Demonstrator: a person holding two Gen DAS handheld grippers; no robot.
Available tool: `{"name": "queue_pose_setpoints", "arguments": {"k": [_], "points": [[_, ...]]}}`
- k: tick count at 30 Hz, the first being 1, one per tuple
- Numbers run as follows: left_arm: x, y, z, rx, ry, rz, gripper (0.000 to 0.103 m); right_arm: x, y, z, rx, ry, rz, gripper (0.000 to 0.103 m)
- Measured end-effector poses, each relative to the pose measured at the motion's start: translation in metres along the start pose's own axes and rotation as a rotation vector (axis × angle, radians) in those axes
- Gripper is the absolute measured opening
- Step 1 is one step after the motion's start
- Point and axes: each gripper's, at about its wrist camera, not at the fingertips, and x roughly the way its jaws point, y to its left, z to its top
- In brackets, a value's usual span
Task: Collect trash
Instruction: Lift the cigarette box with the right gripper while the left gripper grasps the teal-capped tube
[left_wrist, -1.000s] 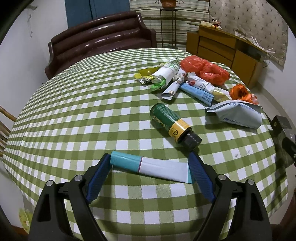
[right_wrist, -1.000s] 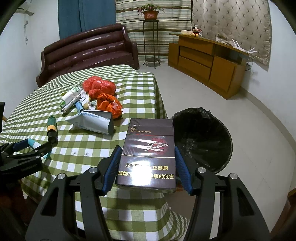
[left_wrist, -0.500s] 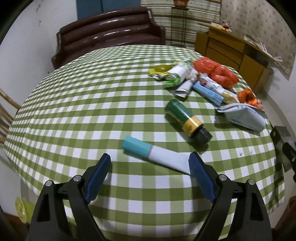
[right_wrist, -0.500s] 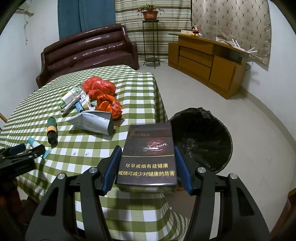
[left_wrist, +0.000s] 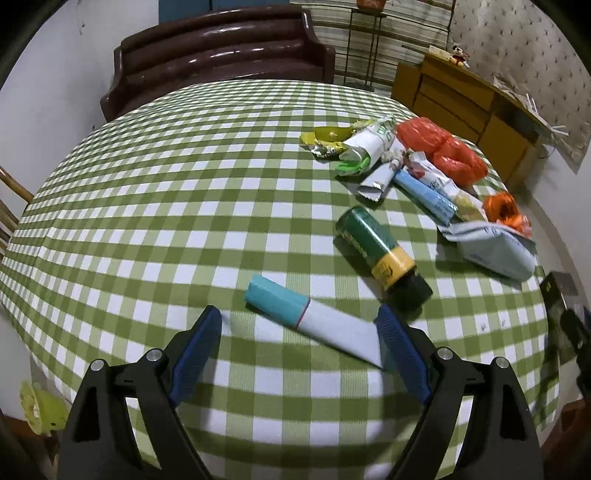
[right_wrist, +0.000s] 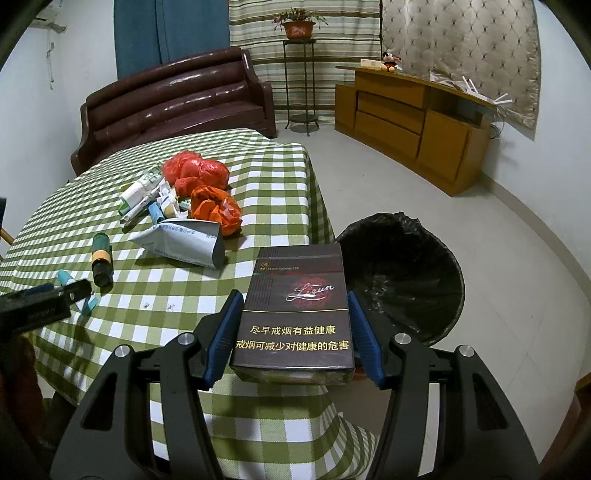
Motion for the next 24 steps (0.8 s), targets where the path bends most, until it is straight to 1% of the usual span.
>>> {"name": "queue_pose_setpoints", "arguments": {"k": [4, 11, 18, 19, 21, 23, 24], "points": [[0.003, -0.003, 0.003, 0.021, -0.006, 0.007, 0.084, 0.0, 0.0, 0.0, 0.002, 0.0, -0.002, 0.056], [0.001, -0.008, 0.008, 0.083, -0.035, 0.049, 0.07, 0.003, -0.003, -0.003, 0.009, 0.01, -0.001, 0.056], [-0.006, -0.013, 0.003, 0.099, -0.025, 0.041, 0.062, 0.005, -0.006, -0.003, 0.02, 0.014, 0.001, 0.056], [-0.007, -0.013, 0.002, 0.1, -0.028, 0.037, 0.058, 0.005, -0.006, -0.003, 0.021, 0.015, 0.002, 0.056], [-0.007, -0.012, 0.001, 0.099, -0.033, 0.047, 0.053, 0.005, -0.006, -0.002, 0.024, 0.016, 0.004, 0.056], [-0.007, -0.012, 0.001, 0.109, -0.043, 0.062, 0.046, 0.005, -0.007, -0.002, 0.023, 0.015, 0.003, 0.056], [-0.008, -0.011, 0.001, 0.116, -0.048, 0.063, 0.045, 0.006, -0.007, -0.002, 0.024, 0.016, 0.003, 0.056]]}}
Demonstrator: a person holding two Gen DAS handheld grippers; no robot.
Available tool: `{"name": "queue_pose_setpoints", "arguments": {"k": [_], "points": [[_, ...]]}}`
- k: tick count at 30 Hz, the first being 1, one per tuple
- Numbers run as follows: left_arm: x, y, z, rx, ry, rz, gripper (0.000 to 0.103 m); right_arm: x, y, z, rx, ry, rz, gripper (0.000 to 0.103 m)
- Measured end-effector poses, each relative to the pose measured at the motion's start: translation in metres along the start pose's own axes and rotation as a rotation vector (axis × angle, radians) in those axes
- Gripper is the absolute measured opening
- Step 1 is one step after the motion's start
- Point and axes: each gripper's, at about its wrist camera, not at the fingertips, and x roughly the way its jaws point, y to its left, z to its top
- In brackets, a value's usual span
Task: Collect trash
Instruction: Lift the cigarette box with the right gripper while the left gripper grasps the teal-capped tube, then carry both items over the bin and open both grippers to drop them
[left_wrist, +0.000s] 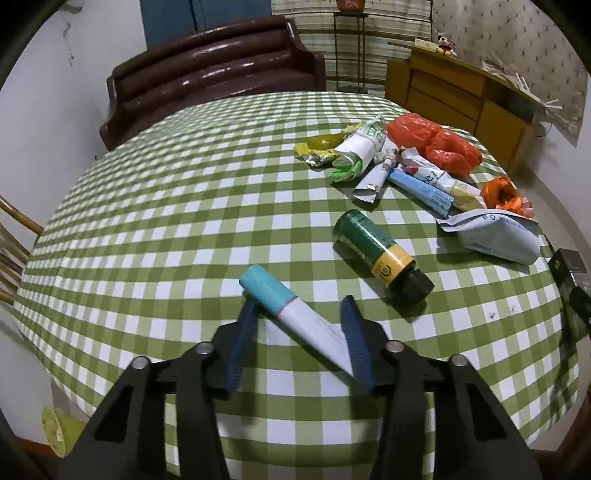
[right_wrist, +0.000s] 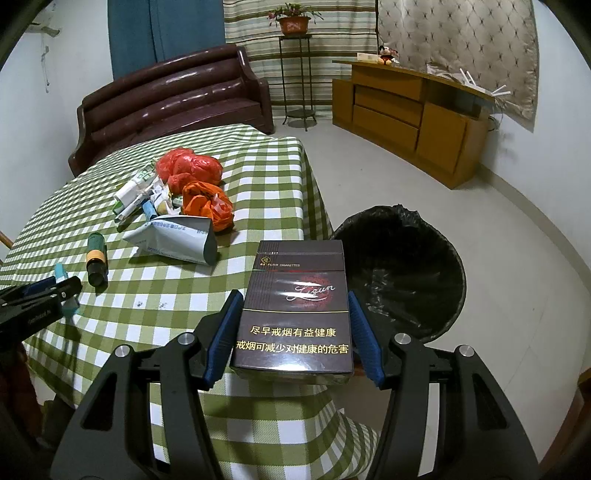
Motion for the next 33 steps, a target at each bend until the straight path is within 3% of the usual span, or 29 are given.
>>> {"name": "queue_pose_setpoints", "arguments": {"k": [4, 10, 16, 19, 22, 24, 30, 33], "points": [[-0.003, 0.001, 0.005, 0.015, -0.015, -0.038, 0.03, 0.0, 0.0, 0.0, 0.0, 0.003, -0.001, 0.056], [-0.005, -0.005, 0.004, 0.043, -0.03, -0.068, 0.029, 0.0, 0.0, 0.0, 0.003, 0.004, 0.002, 0.056], [0.005, -0.017, 0.011, 0.072, -0.025, -0.104, 0.029, 0.001, 0.0, 0.0, 0.004, 0.004, 0.002, 0.056], [0.004, -0.017, 0.013, 0.054, -0.028, -0.099, 0.042, 0.001, 0.0, 0.0, 0.005, 0.002, 0.002, 0.056], [0.003, -0.014, 0.009, 0.055, -0.027, -0.094, 0.041, 0.002, 0.0, 0.0, 0.008, 0.004, 0.003, 0.056], [0.001, -0.012, 0.006, 0.061, -0.032, -0.08, 0.032, 0.002, 0.0, 0.001, 0.009, 0.005, 0.005, 0.056], [-0.003, -0.003, -0.001, 0.056, -0.05, -0.093, 0.025, 0.001, -0.001, 0.001, 0.007, 0.002, 0.002, 0.056], [-0.008, -0.003, -0.002, 0.059, -0.069, -0.118, 0.012, 0.001, -0.001, 0.001, 0.007, -0.002, 0.001, 0.056]]}}
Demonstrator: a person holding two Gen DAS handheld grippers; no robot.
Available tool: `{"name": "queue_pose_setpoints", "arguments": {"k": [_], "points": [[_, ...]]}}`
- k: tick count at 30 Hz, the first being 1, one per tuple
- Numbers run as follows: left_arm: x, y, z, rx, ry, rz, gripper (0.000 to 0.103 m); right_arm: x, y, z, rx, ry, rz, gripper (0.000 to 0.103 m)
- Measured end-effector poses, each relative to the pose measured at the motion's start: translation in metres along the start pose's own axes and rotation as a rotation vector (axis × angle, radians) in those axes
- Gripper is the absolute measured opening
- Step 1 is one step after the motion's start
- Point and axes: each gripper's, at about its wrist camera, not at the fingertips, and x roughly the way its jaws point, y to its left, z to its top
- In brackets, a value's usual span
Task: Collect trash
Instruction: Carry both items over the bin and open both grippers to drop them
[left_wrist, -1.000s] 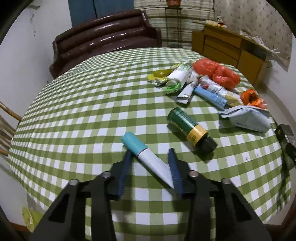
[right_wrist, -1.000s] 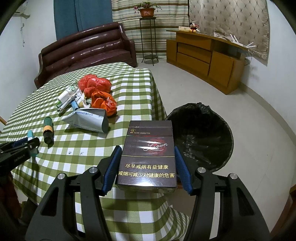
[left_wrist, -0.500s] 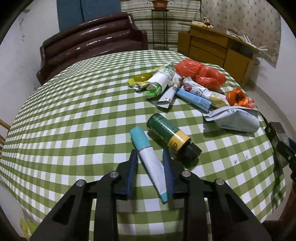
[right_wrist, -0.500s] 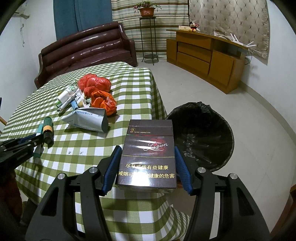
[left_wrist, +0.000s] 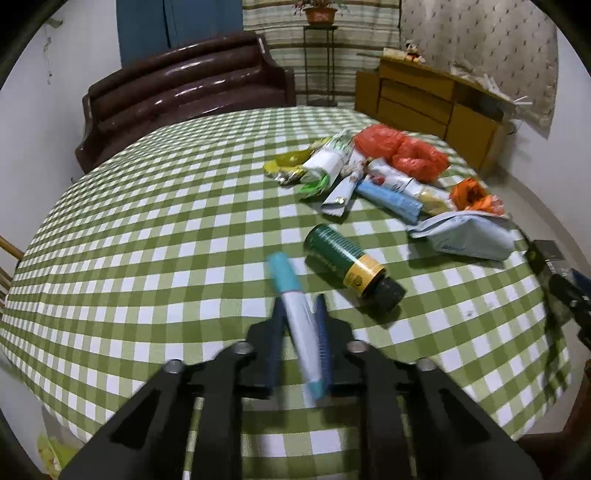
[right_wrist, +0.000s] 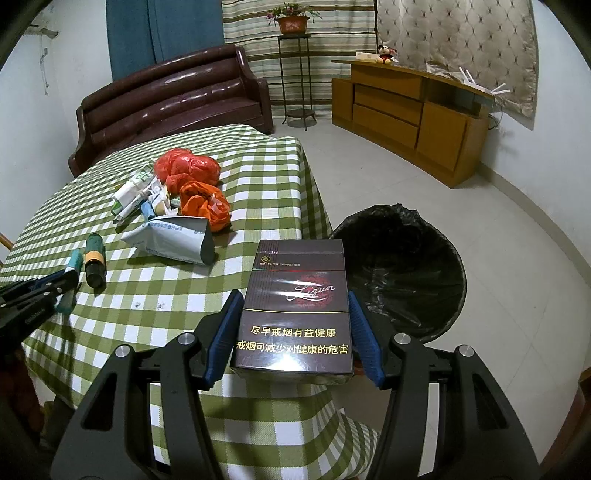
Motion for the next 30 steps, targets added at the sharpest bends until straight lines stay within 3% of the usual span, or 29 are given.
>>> {"name": "queue_pose_setpoints", "arguments": {"k": [7, 16, 26, 30], "points": [[-0.009, 0.001, 0.003, 0.005, -0.033, 0.009, 0.011, -0.002, -0.002, 0.0, 0.0, -0.003, -0.003, 0.056], [-0.031, -0.016, 0.02, 0.02, -0.096, -0.048, 0.011, -0.008, -0.015, 0.008, 0.022, -0.037, -0.031, 0.056], [-0.036, -0.092, 0.059, 0.109, -0.196, -0.186, 0.011, -0.01, -0.062, 0.035, 0.091, -0.119, -0.122, 0.056], [-0.025, -0.122, 0.071, 0.126, -0.196, -0.238, 0.011, -0.005, -0.082, 0.043, 0.117, -0.133, -0.161, 0.056]]}}
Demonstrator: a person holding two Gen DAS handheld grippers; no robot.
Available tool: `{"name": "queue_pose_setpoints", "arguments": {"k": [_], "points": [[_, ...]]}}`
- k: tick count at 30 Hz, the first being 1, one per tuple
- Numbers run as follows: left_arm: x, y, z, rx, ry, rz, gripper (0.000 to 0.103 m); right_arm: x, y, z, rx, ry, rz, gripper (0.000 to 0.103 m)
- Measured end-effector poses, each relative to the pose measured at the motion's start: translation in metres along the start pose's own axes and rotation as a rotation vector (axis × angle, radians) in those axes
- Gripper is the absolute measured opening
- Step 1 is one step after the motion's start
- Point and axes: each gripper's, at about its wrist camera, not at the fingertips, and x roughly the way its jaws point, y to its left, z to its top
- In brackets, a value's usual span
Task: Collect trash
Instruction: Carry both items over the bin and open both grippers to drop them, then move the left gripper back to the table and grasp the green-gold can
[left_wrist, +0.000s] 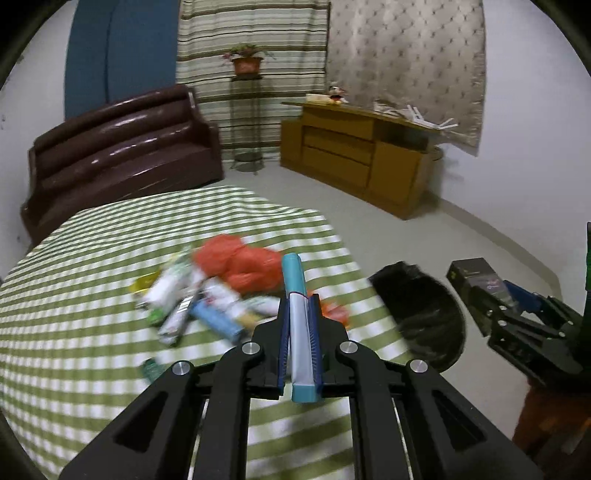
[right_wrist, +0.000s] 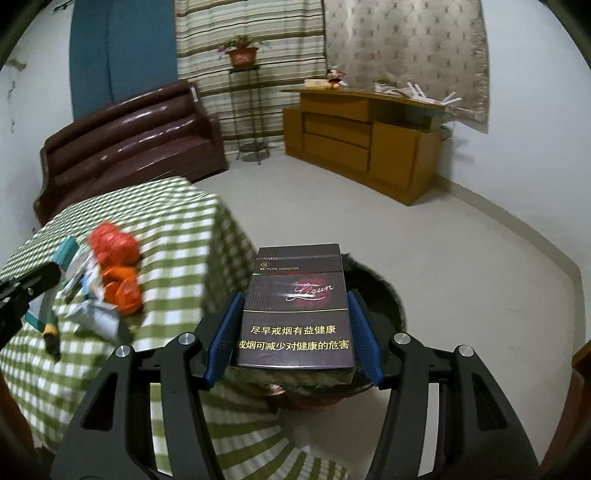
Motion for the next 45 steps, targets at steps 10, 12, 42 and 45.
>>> {"name": "queue_pose_setpoints", "arguments": {"k": [10, 12, 42, 45], "points": [[0.051, -0.065, 0.016, 0.091, 0.027, -0.069, 0.011, 0.03, -0.033, 0.009, 0.049, 0.013, -0.047, 0.056], [0.062, -0.075, 0.018, 0.1, 0.041, -0.071, 0.011, 0.038, -0.039, 0.01, 0.054, 0.02, -0.055, 0.056], [0.123, -0.126, 0.029, 0.174, 0.148, -0.032, 0.054, 0.081, -0.093, 0.01, 0.154, 0.066, -0.098, 0.048], [0.119, -0.128, 0.029, 0.187, 0.133, -0.028, 0.059, 0.076, -0.097, 0.01, 0.159, 0.062, -0.11, 0.049]]}}
